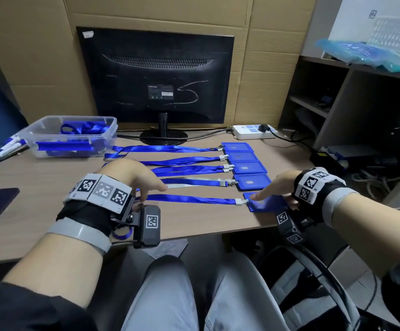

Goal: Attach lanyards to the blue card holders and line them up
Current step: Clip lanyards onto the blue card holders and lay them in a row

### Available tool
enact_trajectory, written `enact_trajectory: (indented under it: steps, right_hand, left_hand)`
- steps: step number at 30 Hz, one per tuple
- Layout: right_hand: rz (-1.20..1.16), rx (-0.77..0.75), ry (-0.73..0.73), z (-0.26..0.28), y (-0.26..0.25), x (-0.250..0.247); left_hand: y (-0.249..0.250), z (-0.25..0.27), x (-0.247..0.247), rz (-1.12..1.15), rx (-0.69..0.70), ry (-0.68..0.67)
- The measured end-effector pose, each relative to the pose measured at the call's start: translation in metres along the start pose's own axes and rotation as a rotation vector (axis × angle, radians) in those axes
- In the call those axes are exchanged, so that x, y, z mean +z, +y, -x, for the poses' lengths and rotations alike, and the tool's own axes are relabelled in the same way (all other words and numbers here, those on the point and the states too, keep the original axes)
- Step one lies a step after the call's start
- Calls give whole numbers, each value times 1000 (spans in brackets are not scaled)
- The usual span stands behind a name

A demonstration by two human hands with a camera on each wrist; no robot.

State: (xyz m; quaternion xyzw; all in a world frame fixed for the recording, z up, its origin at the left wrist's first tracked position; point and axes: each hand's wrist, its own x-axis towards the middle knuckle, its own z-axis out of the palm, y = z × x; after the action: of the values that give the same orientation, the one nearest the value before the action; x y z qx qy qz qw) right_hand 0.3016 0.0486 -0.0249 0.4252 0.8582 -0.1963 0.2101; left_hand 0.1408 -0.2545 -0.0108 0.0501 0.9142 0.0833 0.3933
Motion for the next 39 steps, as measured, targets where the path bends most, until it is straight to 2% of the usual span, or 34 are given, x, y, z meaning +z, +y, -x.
enact_trajectory:
  steps: [5, 10, 12, 14, 16, 19, 22, 25, 30, 32, 36, 39]
  right_hand:
    - [24, 29, -110, -5, -9, 12]
    - [17, -58, -28, 2, -18, 6]
    - [-13, -84, 50, 0, -25, 3]
    - [-39, -174, 76, -2, -38, 4]
    - [-138, -304, 2, -2, -58, 10]
    - [-307, -525, -212, 9, -98, 30]
    - [-261, -675, -388, 20, -135, 58]
    - [-241, -760, -431, 23, -166, 85]
    - [-328, -723, -337, 21, -198, 108]
    - [-330, -707, -354, 20, -203, 113]
    - [-297, -699, -356, 18, -208, 117]
    - [-271, -700, -387, 18, -208, 113]
  left_hand:
    - [-6, -10, 1, -78, 15, 66]
    - [-17, -21, 1, -27, 35, 119]
    - [-20, -22, 0, -43, 29, 150]
    - [-25, -26, -1, -9, 32, 162]
    - [-34, -26, -1, 66, 42, 190]
    - [-54, -21, 2, 193, 62, 275]
    - [-76, -26, 9, 400, 88, 282]
    - [-101, -31, 15, 588, 124, 258]
    - [-136, -34, 10, 509, 9, 524]
    - [-148, -38, 9, 525, -25, 541]
    - [-158, -45, 16, 610, -25, 488]
    - [-164, -53, 20, 690, -59, 515]
